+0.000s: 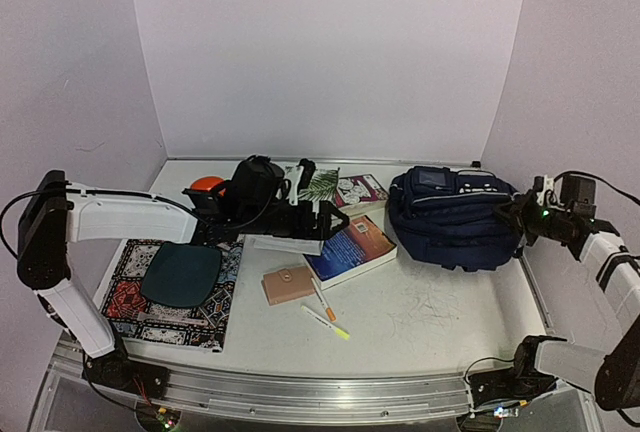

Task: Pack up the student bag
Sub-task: Pick up the student bag from the corner of the board, then pass from the right arm to the left

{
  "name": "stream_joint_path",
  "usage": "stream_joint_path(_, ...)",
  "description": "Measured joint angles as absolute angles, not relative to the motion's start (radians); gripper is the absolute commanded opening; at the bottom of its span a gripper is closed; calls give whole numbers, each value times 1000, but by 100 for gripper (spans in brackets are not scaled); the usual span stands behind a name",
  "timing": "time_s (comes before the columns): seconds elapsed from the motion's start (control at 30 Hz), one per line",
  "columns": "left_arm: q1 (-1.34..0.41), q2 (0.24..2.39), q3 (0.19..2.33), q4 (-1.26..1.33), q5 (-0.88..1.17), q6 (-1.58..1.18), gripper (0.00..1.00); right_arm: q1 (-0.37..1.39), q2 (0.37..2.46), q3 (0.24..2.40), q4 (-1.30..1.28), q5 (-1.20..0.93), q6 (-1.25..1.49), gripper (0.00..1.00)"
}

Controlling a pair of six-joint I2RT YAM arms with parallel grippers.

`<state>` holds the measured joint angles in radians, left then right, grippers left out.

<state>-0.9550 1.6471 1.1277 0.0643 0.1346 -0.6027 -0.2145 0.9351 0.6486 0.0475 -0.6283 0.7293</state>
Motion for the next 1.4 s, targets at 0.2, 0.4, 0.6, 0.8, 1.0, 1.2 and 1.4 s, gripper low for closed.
stream_joint_path(0.2, -995, 1709, 1210, 71, 139, -593, 98, -211, 913, 765, 16, -662, 769, 0)
stream_joint_path(0.4, -1019, 1786, 1308, 77, 140, -640, 98, -172, 875, 759, 2, -668, 807, 0)
stream_joint_path(0.6, -1031, 1870, 1358, 99, 161, -777, 98, -68, 810, 687, 8, -617, 861, 0)
stream_joint_path(0.8, -1058, 1974, 1423, 115, 182, -926, 98, 40, 802, 671, 19, -553, 891, 0)
stream_joint_path(1.0, -1074, 2002, 1438, 118, 168, -1029, 98, 76, 802, 661, 37, -521, 900, 0)
stream_joint_path(1.2, -1072, 2003, 1442, 135, 144, -1090, 97, 106, 805, 655, 48, -505, 903, 0)
stream_joint_path(1.4, -1072, 2040, 1493, 177, 147, -1132, 88, 129, 809, 630, 62, -503, 903, 0)
